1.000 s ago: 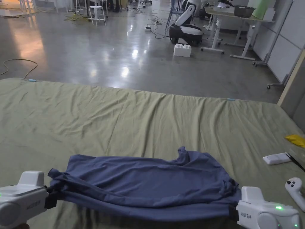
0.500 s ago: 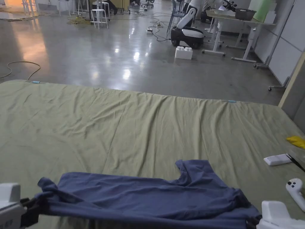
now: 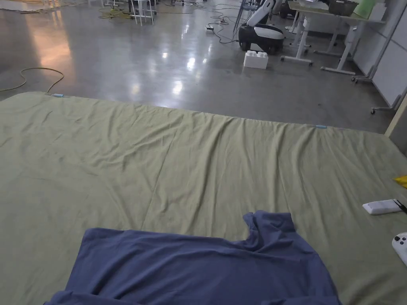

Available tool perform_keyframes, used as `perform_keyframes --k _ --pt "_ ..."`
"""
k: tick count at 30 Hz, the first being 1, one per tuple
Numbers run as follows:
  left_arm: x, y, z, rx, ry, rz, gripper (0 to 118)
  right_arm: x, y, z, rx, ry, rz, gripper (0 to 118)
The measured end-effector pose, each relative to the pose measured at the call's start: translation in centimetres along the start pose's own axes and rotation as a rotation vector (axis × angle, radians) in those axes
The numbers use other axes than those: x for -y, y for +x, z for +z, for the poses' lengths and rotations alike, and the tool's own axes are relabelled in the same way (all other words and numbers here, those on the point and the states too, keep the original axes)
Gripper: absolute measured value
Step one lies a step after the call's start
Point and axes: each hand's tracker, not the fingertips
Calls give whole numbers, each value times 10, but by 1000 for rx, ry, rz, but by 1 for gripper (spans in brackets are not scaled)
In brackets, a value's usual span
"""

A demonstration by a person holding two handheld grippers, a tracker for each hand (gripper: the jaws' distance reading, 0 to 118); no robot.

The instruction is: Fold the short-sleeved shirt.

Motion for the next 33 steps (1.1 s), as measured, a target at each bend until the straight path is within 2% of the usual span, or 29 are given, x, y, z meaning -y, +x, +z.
perform_keyframes --k 3,5,6,7,8,9,15,21,24,26,27,28,30,33 --pt "-1 3 0 -4 4 4 8 0 -3 0 10 13 0 9" --pt "-4 4 4 -7 8 -4 23 -5 -6 9 34 15 7 29" --pt "-7 6 8 -16 14 -14 37 -8 -6 14 58 24 12 43" --pt "-10 6 13 -35 27 -32 57 -13 -8 22 86 43 22 60" --pt "-14 8 19 -53 60 -57 66 -18 -10 31 96 86 23 70" --pt "-18 11 24 -58 93 -67 67 -23 -12 39 96 132 16 76" --pt "-56 36 52 7 309 -53 67 -67 -33 83 82 454 4 78" --pt "-86 82 79 -7 549 -108 66 -100 -64 111 109 739 -9 78" --pt "-95 101 94 0 648 -113 56 -109 -77 125 103 860 -21 71" --pt "-99 114 102 -37 709 -134 31 -115 -84 131 106 932 -12 45" --pt "-101 118 104 -45 729 -144 17 -117 -86 134 108 955 -15 27" --pt "-102 123 107 -55 752 -150 13 -118 -88 134 102 943 -41 9" --pt "-103 127 111 -39 769 -155 6 -122 -91 136 109 983 -55 7" --pt "-105 133 114 -53 779 -167 5 -125 -94 137 94 1000 -58 6"
